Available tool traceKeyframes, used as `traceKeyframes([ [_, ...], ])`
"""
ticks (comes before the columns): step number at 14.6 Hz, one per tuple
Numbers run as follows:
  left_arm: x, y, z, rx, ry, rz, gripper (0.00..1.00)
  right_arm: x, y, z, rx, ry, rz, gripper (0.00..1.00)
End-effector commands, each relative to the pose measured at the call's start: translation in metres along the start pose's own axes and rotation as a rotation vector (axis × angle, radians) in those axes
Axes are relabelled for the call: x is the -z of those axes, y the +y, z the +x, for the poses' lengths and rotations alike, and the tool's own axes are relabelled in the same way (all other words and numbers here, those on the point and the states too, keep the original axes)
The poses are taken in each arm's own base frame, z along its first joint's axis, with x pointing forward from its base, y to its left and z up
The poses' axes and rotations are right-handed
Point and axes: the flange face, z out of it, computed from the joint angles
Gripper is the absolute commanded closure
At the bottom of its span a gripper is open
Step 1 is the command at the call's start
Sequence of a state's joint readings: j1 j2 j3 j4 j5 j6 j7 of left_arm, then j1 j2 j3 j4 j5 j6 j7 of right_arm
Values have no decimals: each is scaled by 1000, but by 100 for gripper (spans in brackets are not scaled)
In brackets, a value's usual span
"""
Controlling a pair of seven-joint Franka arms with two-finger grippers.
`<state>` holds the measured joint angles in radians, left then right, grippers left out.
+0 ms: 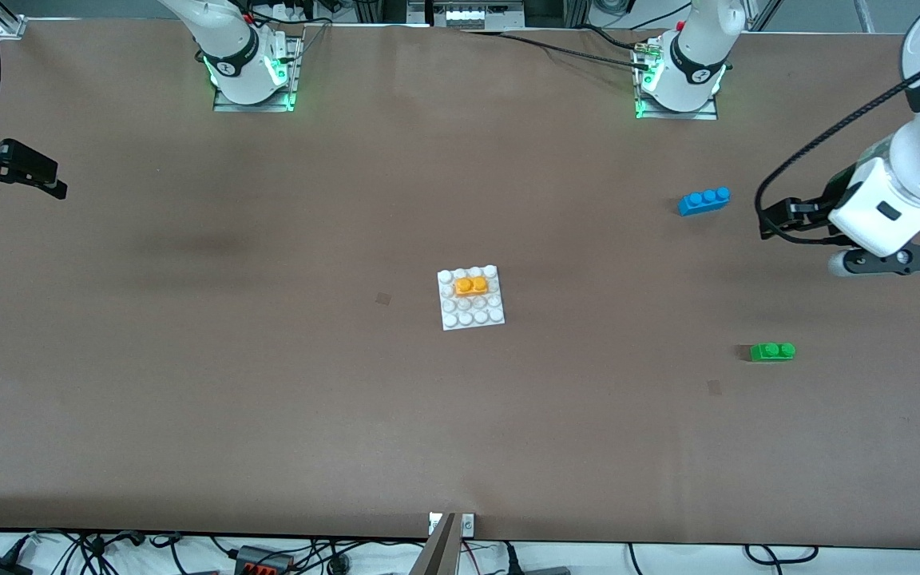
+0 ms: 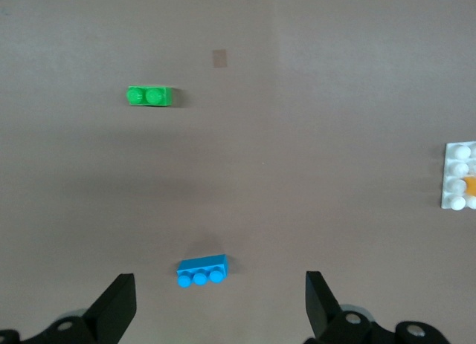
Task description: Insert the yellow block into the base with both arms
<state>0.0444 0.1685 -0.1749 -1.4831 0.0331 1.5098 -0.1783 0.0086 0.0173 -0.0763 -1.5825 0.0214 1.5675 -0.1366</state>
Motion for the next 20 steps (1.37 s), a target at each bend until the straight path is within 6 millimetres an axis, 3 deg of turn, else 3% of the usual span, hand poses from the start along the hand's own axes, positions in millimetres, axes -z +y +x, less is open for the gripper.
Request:
traceKeyframes([
  [1,7,12,-3,-154,5,16,0,5,-3,1,-7,-7,-8,0],
  [3,8,18,-4,-212,12,32,0,5,-3,0,-7,-6,-8,0],
  [8,8,11,-5,-69,1,16,0,5,-2,1,-9,-7,-7,0],
  [20,9,2,-15,-54,0,22,0,5,-4,0,-6,-6,-8,0],
])
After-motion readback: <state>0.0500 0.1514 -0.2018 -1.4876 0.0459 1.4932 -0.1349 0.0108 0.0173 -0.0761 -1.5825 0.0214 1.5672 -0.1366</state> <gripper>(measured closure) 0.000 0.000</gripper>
